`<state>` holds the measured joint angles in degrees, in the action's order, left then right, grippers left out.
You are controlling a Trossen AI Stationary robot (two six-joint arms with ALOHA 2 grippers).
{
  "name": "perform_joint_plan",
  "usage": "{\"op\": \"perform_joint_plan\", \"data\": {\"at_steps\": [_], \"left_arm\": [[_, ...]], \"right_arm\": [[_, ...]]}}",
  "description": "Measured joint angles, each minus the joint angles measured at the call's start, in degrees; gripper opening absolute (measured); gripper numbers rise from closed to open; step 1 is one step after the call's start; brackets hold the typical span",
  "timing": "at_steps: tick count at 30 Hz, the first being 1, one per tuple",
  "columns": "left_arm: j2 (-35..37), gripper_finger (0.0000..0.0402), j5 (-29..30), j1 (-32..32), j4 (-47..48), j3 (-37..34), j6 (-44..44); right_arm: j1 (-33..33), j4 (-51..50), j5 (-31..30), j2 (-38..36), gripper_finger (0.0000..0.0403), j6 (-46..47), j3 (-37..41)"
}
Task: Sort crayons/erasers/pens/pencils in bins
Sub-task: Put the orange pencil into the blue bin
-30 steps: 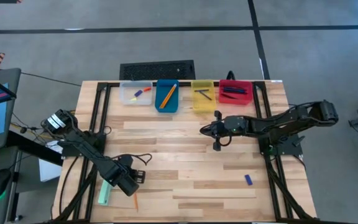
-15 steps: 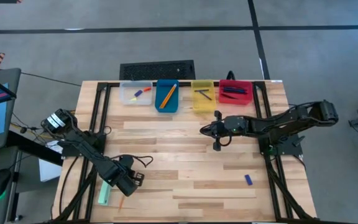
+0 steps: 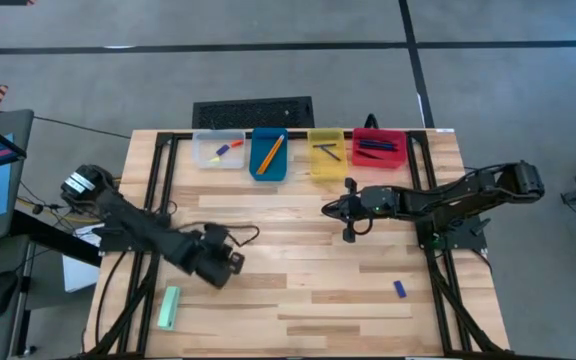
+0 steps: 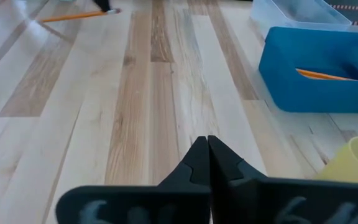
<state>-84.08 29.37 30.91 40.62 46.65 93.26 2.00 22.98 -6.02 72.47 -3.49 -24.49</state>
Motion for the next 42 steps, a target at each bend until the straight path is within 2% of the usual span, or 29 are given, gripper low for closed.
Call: {"op": "perform_joint_plan", "data": {"at_steps": [4,9,14,17,20,22,28,33,38,42], "left_arm": [[4.6,0.0002,1.9,-6.0,-1.1,0.0,-10.2],[12.4,0.0002,-0.1,-14.7,-2.7,0.0,-22.0],[17.9,0.0002,-4.5,-24.7,-6.8,0.1,-35.9],[17.4,0.0001,-11.7,-29.0,-7.7,0.2,-42.5],[13.4,0.0002,-20.4,-29.5,-9.6,0.2,-45.0],[9.9,0.0008,-23.1,-27.4,-11.6,0.3,-46.1],[-4.5,0.0031,-23.1,-20.7,-12.1,5.3,-42.2],[-15.0,0.0074,-24.1,-18.3,-11.0,12.1,-38.9],[-21.1,0.0121,-20.8,-18.1,-6.6,18.6,-36.6],[-23.2,0.014,-19.1,-18.1,-3.0,21.1,-34.8]], "right_arm": [[0.0,0.0,0.0,0.0,0.0005,0.0,0.0],[0.0,-0.1,0.0,0.0,0.0005,0.0,0.0],[0.0,-0.3,0.0,0.0,0.0003,0.0,0.0],[0.0,-0.3,0.0,0.0,0.0006,0.0,0.0],[0.0,-0.4,0.0,0.0,0.0006,0.0,0.0],[0.0,-0.4,0.0,0.0,0.0004,0.0,0.0],[0.0,-0.2,0.0,0.0,0.0004,0.0,0.0],[0.0,-0.3,0.0,0.0,0.0006,0.0,0.0],[-0.1,-0.3,0.0,0.0,0.0003,0.0,0.0],[-0.1,-0.4,0.0,0.0,0.0006,0.0,0.0]]}}
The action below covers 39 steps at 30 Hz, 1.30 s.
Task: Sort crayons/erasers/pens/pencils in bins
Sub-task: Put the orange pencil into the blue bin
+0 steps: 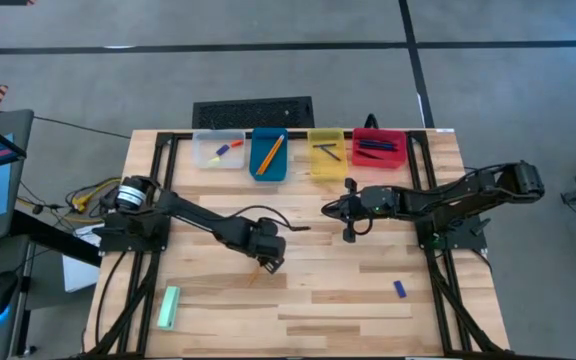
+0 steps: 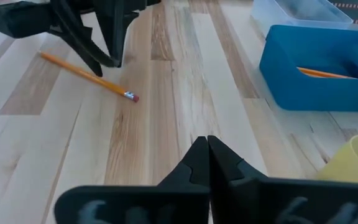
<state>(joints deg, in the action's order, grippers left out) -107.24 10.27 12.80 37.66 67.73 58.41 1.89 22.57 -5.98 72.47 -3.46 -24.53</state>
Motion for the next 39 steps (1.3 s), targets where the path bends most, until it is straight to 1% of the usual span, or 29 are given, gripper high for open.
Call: {"op": "perform_joint_plan", "data": {"at_steps": [3,5,9,16,19,24,28,31,35,39], "left_arm": [[-0.8,0.0141,-1.4,0.0,-0.8,0.0,1.1],[-0.7,0.0141,-1.7,0.0,-0.9,0.0,1.3],[-0.3,0.0142,-0.4,0.0,-1.3,0.0,0.7],[0.4,0.0142,-1.7,-0.4,-2.2,0.1,-0.2],[-0.9,0.0142,-2.5,0.1,-2.0,0.1,-0.1],[-2.4,0.0142,-2.2,0.2,-0.6,0.2,0.7],[-2.5,0.0141,-0.5,0.3,0.4,0.3,0.8],[-2.5,0.0125,-1.7,0.1,1.5,0.1,-0.6],[-3.3,0.0081,-4.5,0.3,2.0,-0.2,-4.5],[-4.0,0.0044,-4.9,0.6,2.9,-0.2,-7.9]], "right_arm": [[0.0,-0.1,0.0,0.0,0.0005,0.0,0.0],[0.0,0.0,0.0,0.0,0.0003,0.0,0.0],[0.0,0.1,0.0,0.0,0.0003,-0.1,0.0],[0.0,0.1,0.1,0.0,0.0004,-0.1,0.0],[0.0,0.2,0.1,0.0,0.0003,-0.1,0.0],[0.0,0.2,0.1,0.0,0.0006,-0.1,0.0],[0.0,0.2,0.1,0.0,0.0004,-0.1,0.0],[0.0,0.2,0.1,0.0,0.0003,-0.1,0.0],[0.0,0.2,0.1,0.0,0.0005,-0.1,0.0],[0.0,0.2,0.1,0.0,0.0005,-0.2,0.0]]}}
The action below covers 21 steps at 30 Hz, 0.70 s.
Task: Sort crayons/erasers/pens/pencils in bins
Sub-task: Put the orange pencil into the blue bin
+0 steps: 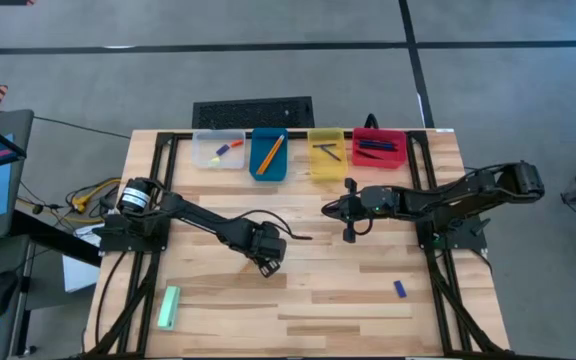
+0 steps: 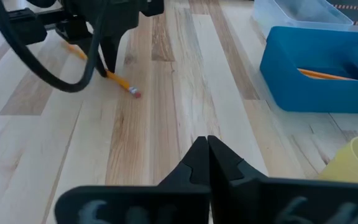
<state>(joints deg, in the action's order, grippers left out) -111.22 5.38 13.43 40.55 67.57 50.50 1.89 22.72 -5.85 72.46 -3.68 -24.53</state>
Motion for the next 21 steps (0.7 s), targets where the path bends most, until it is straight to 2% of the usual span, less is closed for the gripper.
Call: {"op": "perform_joint_plan", "data": {"at_steps": [6,12,17,21], "left_arm": [[0.2,0.0009,-2.7,-0.1,1.6,0.0,-4.8],[0.8,0.0007,-4.3,0.0,3.2,-0.1,-9.4],[4.3,0.0004,-3.9,-0.3,6.3,-0.9,-10.5],[8.0,0.0003,0.0,-0.7,7.0,-0.5,-10.9]], "right_arm": [[0.0,-0.2,0.0,0.0,0.0003,0.0,0.0],[0.0,-0.2,0.0,0.0,0.0005,0.1,0.0],[0.0,-0.2,0.0,0.0,0.0003,0.1,0.0],[0.0,-0.2,0.0,0.0,0.0006,0.1,0.0]]}}
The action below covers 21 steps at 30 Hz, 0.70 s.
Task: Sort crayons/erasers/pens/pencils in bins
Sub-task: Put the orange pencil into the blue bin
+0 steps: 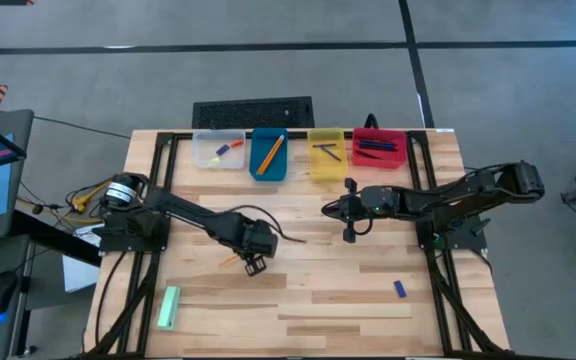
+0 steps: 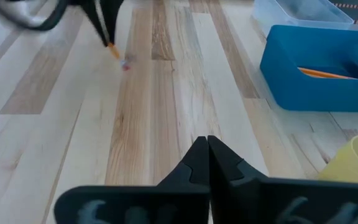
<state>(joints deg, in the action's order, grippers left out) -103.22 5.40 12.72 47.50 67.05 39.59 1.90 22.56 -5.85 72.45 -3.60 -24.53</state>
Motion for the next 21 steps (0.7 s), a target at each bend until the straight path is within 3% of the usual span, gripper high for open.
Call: {"op": "perform_joint_plan", "data": {"at_steps": [12,21], "left_arm": [[7.3,0.0002,10.0,-2.8,-2.6,0.0,-2.2],[13.8,0.0002,12.5,-13.6,-15.3,0.1,-15.5]], "right_arm": [[0.0,-0.3,0.0,0.0,0.0006,0.0,0.0],[0.0,-0.3,0.0,0.0,0.0005,0.0,0.0]]}}
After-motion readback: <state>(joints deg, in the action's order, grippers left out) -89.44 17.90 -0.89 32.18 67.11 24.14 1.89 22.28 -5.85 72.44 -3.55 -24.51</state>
